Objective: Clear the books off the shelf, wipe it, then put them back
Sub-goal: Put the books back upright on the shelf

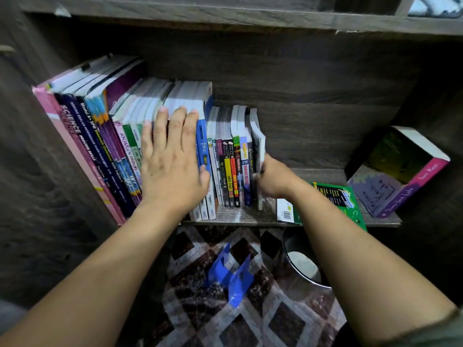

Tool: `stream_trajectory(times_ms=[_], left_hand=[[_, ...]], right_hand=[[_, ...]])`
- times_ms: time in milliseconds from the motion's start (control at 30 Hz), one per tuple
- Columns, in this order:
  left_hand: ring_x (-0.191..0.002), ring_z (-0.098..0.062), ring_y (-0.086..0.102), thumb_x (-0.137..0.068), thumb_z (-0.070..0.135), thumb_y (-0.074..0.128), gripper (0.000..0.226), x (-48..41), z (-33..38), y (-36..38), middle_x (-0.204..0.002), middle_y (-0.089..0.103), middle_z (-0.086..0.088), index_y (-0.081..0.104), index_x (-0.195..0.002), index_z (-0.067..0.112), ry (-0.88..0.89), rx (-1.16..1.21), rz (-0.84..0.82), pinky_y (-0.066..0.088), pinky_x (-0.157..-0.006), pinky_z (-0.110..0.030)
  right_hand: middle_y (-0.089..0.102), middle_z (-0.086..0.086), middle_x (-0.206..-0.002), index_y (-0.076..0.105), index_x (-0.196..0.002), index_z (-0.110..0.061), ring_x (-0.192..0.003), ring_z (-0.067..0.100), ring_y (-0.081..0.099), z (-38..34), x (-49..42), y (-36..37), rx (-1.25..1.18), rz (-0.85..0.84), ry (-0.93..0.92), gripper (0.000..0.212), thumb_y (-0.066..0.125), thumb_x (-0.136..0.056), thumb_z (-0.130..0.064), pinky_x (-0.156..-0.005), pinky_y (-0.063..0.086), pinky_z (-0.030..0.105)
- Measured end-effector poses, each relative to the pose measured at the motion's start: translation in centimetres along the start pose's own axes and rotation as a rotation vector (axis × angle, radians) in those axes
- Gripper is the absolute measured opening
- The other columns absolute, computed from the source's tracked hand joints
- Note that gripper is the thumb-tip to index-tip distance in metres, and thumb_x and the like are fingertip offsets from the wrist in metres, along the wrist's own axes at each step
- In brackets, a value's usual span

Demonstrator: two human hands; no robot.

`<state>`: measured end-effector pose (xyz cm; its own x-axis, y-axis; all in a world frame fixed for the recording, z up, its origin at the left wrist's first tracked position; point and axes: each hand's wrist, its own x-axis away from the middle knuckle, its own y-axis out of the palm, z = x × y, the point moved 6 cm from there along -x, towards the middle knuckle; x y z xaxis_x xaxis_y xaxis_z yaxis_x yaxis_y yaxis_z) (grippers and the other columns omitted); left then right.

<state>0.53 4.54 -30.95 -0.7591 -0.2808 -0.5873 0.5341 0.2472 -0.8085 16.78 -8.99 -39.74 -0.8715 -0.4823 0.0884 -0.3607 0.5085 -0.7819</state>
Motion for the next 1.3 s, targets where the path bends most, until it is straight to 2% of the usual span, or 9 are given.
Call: stream_trajectory(times_ms=[100, 267, 367, 600, 767, 1000, 1067, 1167, 1300], left_hand=[[-0.147, -0.031, 0.004, -0.078, 0.038, 0.063, 0.093, 0.0, 0.0, 0.1, -0.158, 0.016, -0.010, 0.013, -0.152, 0.010, -0.004, -0.012, -0.009, -0.001, -0.120, -0.047], [-0.148, -0.031, 0.003, -0.078, 0.038, 0.062, 0.094, 0.0, 0.1, 0.1, -0.158, 0.014, -0.011, 0.012, -0.152, 0.009, -0.014, -0.024, -0.009, -0.001, -0.120, -0.048], [-0.147, -0.033, 0.005, -0.078, 0.038, 0.063, 0.094, -0.1, 0.1, 0.0, -0.158, 0.016, -0.012, 0.014, -0.152, 0.008, -0.026, -0.028, -0.006, 0.000, -0.120, -0.049], [-0.146, -0.037, 0.006, -0.080, 0.040, 0.062, 0.085, -0.3, 2.6, -0.5, -0.155, 0.018, -0.017, 0.022, -0.148, 0.008, -0.124, 0.024, 0.020, -0.003, -0.116, -0.054], [-0.143, -0.032, 0.016, -0.079, 0.043, 0.059, 0.067, -0.8, 8.4, 0.8, -0.149, 0.033, -0.009, 0.045, -0.137, 0.013, 0.111, 0.001, -0.009, 0.007, -0.112, -0.060], [-0.140, -0.028, 0.023, -0.084, 0.043, 0.052, 0.069, -2.2, 10.4, 3.0, -0.144, 0.042, -0.001, 0.037, -0.145, 0.013, 0.062, -0.006, -0.051, 0.012, -0.110, -0.056], [-0.137, -0.026, 0.029, -0.084, 0.045, 0.052, 0.064, -2.6, 10.6, 3.2, -0.136, 0.050, -0.001, 0.044, -0.140, 0.013, 0.039, -0.007, -0.037, 0.011, -0.106, -0.053], [-0.121, -0.027, 0.044, -0.083, 0.045, 0.058, 0.044, -3.5, 11.1, 2.6, -0.113, 0.062, -0.004, 0.063, -0.111, 0.011, 0.008, 0.027, 0.041, 0.020, -0.094, -0.046], [-0.098, -0.028, 0.053, -0.090, 0.022, 0.062, 0.022, -3.8, 11.8, 1.3, -0.113, 0.052, -0.011, 0.060, -0.102, 0.004, -0.096, 0.325, 0.016, 0.034, -0.074, -0.033]], right_hand=[[0.061, 0.008, -0.127, 0.032, -0.145, -0.031, -0.113, 0.027, 0.056, 0.3, 0.2, 0.1, -0.121, 0.088, -0.060, 0.055, 0.051, -0.097, -0.011, -0.087, 0.040, 0.025], [0.047, 0.004, -0.146, 0.011, -0.152, -0.043, -0.128, 0.023, 0.049, 0.5, 0.8, -0.2, -0.132, 0.002, -0.087, 0.082, 0.062, -0.094, -0.018, -0.105, 0.039, 0.033], [0.049, 0.009, -0.143, 0.006, -0.154, -0.038, -0.123, 0.028, 0.053, 0.1, 1.2, -1.3, -0.033, -0.024, -0.080, 0.089, 0.066, -0.091, -0.017, -0.100, 0.045, 0.036], [0.064, 0.005, -0.126, 0.047, -0.136, -0.036, -0.113, 0.025, 0.061, 1.6, 1.4, -5.7, 0.180, 0.108, -0.062, 0.060, 0.053, -0.079, -0.016, -0.094, 0.051, 0.041], [0.061, 0.010, -0.130, 0.051, -0.135, -0.030, -0.118, 0.029, 0.057, 5.7, 2.7, -5.5, 0.379, 0.055, -0.006, 0.051, 0.054, -0.086, -0.017, -0.096, 0.048, 0.037], [0.050, 0.011, -0.137, 0.049, -0.136, -0.028, -0.121, 0.031, 0.053, 12.2, 4.4, -2.1, 0.505, -0.061, 0.051, 0.047, 0.052, -0.090, -0.024, -0.096, 0.047, 0.037], [0.038, 0.009, -0.148, 0.037, -0.145, -0.031, -0.130, 0.032, 0.043, 13.8, 5.0, -1.2, 0.505, -0.092, 0.079, 0.051, 0.048, -0.096, -0.038, -0.104, 0.041, 0.042], [0.021, 0.006, -0.158, 0.025, -0.150, -0.036, -0.140, 0.030, 0.028, 15.3, 5.5, -0.5, 0.519, -0.102, 0.091, 0.055, 0.038, -0.098, -0.050, -0.111, 0.032, 0.046], [0.016, 0.004, -0.161, 0.023, -0.150, -0.038, -0.142, 0.030, 0.022, 15.3, 5.3, -0.5, 0.501, -0.106, 0.098, 0.057, 0.038, -0.098, -0.051, -0.114, 0.027, 0.048]])
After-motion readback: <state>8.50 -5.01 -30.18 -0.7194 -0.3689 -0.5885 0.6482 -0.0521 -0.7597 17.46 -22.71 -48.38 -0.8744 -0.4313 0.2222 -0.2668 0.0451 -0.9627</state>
